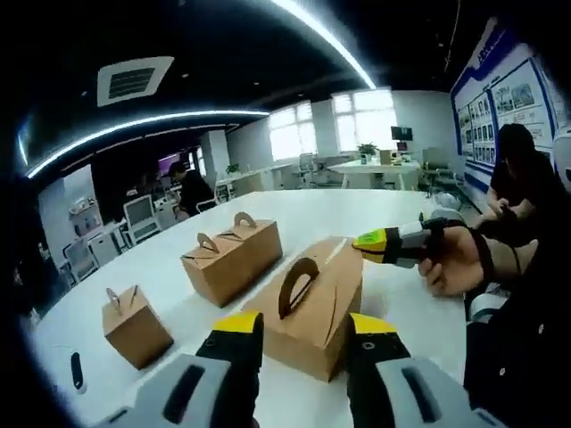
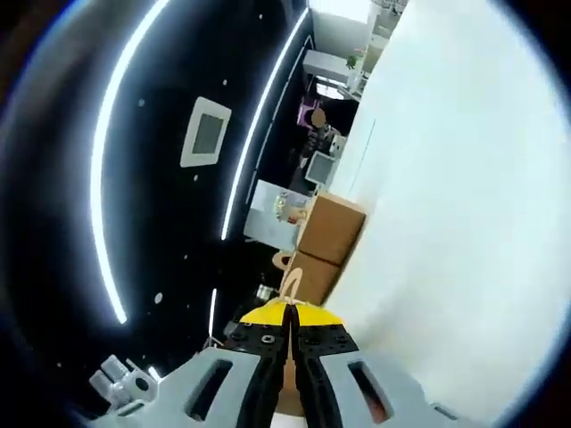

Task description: Pick up one paper box from the group, open the paper box, and remove the item inside

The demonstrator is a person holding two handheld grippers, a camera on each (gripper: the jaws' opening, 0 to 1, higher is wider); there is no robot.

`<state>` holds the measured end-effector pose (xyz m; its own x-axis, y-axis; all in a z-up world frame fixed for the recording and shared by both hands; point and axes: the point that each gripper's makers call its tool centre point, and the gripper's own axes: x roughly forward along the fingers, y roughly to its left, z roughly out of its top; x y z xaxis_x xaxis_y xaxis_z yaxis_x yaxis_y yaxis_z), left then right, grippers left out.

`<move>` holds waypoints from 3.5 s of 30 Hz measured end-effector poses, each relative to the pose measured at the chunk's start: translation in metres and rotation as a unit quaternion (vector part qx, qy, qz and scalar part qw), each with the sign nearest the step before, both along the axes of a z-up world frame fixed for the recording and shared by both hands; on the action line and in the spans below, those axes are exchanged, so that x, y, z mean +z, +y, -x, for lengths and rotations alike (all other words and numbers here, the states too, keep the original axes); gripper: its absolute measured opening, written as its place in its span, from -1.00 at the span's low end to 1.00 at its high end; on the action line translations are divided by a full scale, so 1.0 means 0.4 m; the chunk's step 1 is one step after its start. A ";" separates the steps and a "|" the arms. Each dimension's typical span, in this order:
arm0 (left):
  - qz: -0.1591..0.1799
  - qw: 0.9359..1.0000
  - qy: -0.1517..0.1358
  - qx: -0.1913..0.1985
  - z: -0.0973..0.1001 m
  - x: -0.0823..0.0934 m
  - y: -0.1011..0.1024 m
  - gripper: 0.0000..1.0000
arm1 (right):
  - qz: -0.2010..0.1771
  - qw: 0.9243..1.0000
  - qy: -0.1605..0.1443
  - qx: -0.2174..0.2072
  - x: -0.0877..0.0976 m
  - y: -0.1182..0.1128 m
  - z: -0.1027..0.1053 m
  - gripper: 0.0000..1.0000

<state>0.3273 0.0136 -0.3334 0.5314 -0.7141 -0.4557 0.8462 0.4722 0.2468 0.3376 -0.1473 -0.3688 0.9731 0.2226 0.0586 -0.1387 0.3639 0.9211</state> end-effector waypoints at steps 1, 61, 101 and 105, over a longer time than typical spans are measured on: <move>-0.026 0.999 -0.026 -0.006 0.009 0.003 -0.013 -0.31 | 0.001 1.000 -0.002 0.001 0.002 0.000 0.000 -0.94; -0.247 0.959 -0.137 0.033 -0.010 -0.043 -0.160 -0.67 | 0.057 0.997 -0.028 0.034 0.010 -0.001 0.008 -0.94; -0.295 0.932 -0.211 0.024 -0.033 -0.049 -0.181 -0.82 | 0.089 0.994 -0.042 0.049 0.018 0.005 0.016 -0.94; -0.303 0.928 -0.215 0.022 -0.043 -0.051 -0.190 -0.81 | 0.088 0.994 -0.041 0.050 0.016 0.005 0.016 -0.94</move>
